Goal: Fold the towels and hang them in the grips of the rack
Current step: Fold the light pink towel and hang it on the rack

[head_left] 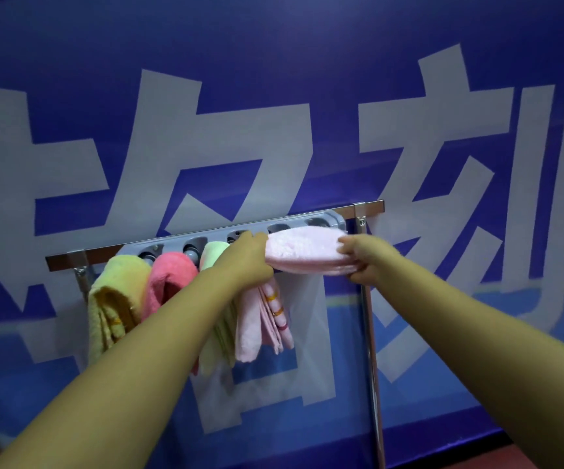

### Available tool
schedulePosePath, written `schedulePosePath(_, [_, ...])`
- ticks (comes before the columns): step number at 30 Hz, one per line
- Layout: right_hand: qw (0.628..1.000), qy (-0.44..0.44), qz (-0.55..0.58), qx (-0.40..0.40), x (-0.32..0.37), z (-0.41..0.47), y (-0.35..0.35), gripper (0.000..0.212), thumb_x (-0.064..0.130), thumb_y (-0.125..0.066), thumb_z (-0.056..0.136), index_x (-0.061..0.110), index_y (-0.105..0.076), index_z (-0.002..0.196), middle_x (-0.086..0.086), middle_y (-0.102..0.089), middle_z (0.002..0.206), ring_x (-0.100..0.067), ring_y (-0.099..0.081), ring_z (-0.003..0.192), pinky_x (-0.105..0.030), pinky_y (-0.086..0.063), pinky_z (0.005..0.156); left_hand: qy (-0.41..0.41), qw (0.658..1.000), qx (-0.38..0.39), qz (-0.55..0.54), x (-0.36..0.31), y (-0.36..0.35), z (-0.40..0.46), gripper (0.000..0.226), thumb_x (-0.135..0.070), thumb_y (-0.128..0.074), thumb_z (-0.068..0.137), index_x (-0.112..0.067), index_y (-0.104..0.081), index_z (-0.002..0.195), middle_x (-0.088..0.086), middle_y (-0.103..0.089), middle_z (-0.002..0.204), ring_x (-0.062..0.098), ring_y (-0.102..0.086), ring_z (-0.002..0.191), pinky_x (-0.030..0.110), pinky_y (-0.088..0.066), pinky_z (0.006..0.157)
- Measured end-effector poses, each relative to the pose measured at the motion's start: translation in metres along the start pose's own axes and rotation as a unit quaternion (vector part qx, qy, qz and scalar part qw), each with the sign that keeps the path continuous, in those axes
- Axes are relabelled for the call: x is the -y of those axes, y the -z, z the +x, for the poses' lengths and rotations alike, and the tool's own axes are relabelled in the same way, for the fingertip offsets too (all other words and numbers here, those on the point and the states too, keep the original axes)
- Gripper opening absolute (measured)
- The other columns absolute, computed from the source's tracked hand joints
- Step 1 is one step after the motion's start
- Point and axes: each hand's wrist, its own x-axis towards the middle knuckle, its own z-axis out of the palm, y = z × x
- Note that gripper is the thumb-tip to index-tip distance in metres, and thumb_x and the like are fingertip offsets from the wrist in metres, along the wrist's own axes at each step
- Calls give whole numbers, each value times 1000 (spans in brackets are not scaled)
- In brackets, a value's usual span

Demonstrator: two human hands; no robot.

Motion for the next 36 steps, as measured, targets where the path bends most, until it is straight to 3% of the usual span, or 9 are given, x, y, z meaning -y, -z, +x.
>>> schedulePosePath(6, [987,-68,144,6,-62,-4,-11,23,-8,-41,89,6,-55,76,-13,-58,65,-19,-57,47,-14,-42,36,-23,999,36,33,-1,11,-2,35,-6,-51,80,-7,-52,114,14,-53,117,31,-54,104,34,-42,76])
schedulePosePath(12, [985,-50,163,-1,-82,0,-23,25,-9,-44,91,8,-56,105,-18,-55,97,-24,-53,70,-30,-43,57,-49,990,79,104,-2,20,7,27,-5,-50,81,-8,-55,107,15,-59,114,32,-58,101,36,-45,78])
schedulePosePath(16, [987,-18,160,-9,-87,5,-20,18,-4,-50,91,11,-59,88,-18,-55,113,-26,-56,83,-31,-47,61,-52,981,70,172,-4,23,14,24,-11,-56,82,-7,-60,106,14,-62,109,32,-60,97,36,-47,77])
schedulePosePath(20, [983,-26,179,-15,-96,8,-18,20,-5,-47,91,11,-58,89,-16,-52,109,-24,-53,82,-31,-46,61,-37,981,22,187,-16,16,16,27,-9,-60,81,-6,-58,108,15,-61,111,34,-59,101,37,-43,76])
schedulePosePath(23, [982,-49,181,-11,-110,8,-20,24,-7,-42,91,11,-57,87,-15,-52,95,-24,-50,78,-31,-44,61,-18,994,8,108,-15,-5,9,41,-4,-53,83,-3,-47,124,19,-53,123,36,-54,113,40,-43,85])
schedulePosePath(26, [986,-68,151,34,-121,4,-33,25,-6,-38,92,12,-56,95,-14,-56,90,-24,-53,75,-32,-46,62,21,996,-46,-78,-10,-23,0,59,2,-42,85,-4,-28,142,20,-36,143,37,-43,127,41,-38,99])
schedulePosePath(30, [993,-45,78,70,-129,0,-43,38,-5,-37,90,15,-53,118,-12,-61,105,-24,-60,86,-34,-52,75,125,938,-89,-310,-10,-56,-19,77,-14,-45,90,-20,3,150,20,-33,148,38,-47,123,39,-41,100])
schedulePosePath(33, [996,-21,9,82,-134,-7,-44,39,1,-42,90,21,-58,119,-4,-65,102,-16,-60,84,-33,-50,85,130,881,-101,-444,-9,-88,-45,81,-41,-51,80,-22,-13,149,11,-44,142,28,-49,125,31,-42,101])
schedulePosePath(36, [993,1,-8,114,-145,-11,-41,33,16,-46,95,26,-58,123,6,-68,101,-9,-61,91,-35,-48,89,67,886,-51,-456,-7,-125,-77,76,-48,-56,81,-22,-25,146,-2,-43,143,12,-42,131,14,-36,97])
